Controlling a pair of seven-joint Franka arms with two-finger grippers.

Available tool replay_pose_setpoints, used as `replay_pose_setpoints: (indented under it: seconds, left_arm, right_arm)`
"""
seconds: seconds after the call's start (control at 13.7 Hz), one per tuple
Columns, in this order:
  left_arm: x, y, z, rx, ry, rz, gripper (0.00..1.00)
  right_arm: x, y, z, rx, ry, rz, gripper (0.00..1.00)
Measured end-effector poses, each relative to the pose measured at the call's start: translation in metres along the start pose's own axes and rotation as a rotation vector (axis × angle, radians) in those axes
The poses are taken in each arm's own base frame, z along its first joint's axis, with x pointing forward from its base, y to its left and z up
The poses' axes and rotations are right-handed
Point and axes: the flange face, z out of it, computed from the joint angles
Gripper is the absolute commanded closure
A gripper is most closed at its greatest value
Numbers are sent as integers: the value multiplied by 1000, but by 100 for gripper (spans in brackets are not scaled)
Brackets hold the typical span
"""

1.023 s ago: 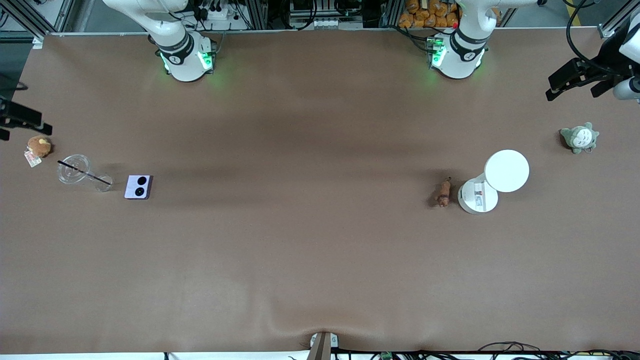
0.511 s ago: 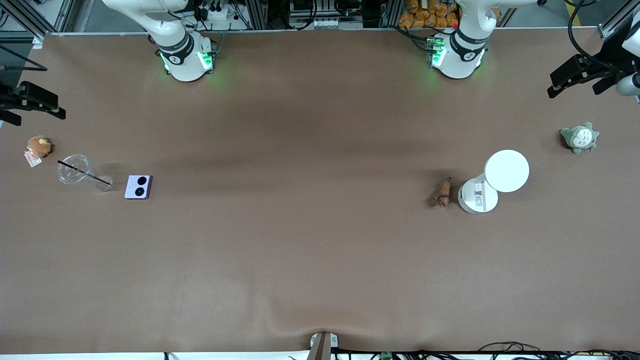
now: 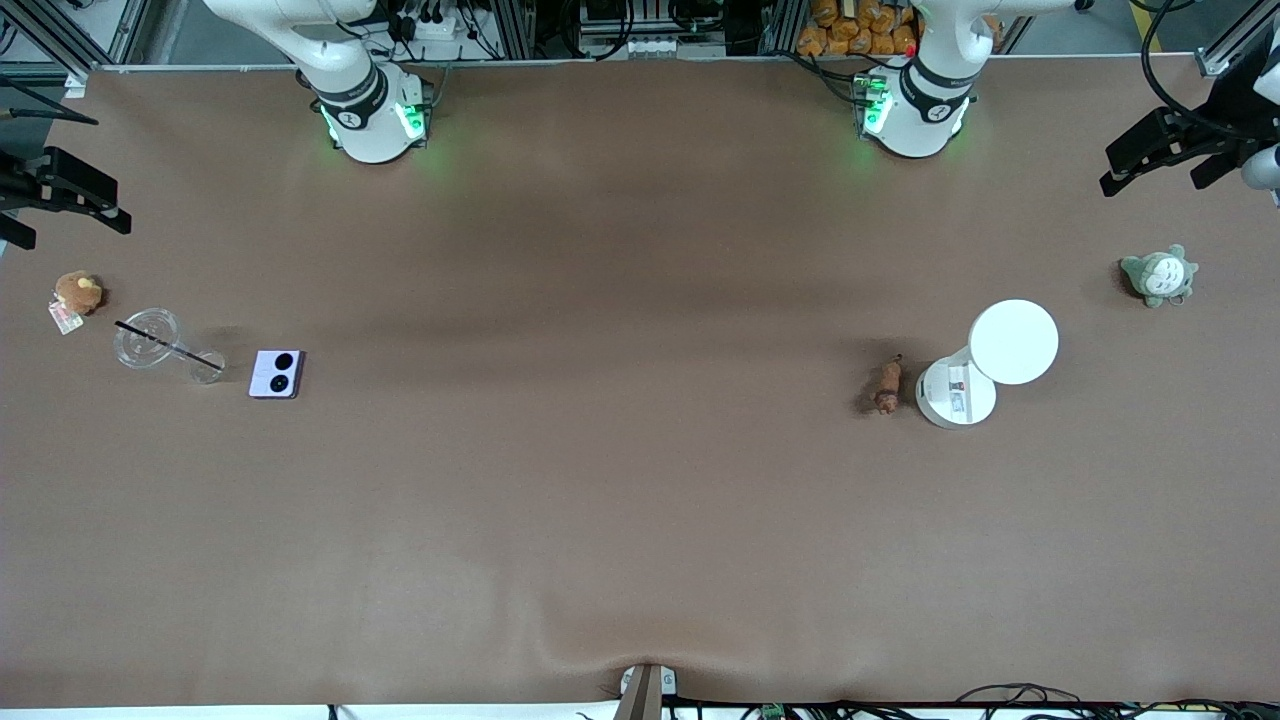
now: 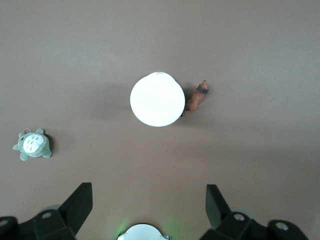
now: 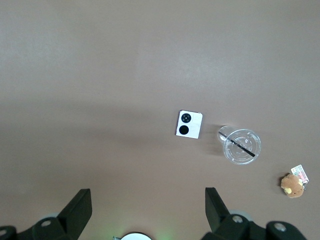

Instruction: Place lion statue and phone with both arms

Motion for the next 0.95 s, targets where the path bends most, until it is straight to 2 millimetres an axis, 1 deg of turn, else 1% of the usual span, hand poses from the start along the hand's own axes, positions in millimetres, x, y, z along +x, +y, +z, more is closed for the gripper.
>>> replay_pose_setpoints:
  seconds: [0.29,0.66,0.95]
  left_arm:
    - [4,2,-6,-2,17,2,0]
    - [6,2,-4,-1,14,2,0]
    - [6,1,-5,-2,14,1,0]
  right_arm:
    - [6,1,8,-3,15,0,0]
    - [15,0,24,-6,28,-5,0]
    - [16,-1,24,-6,31,-4,0]
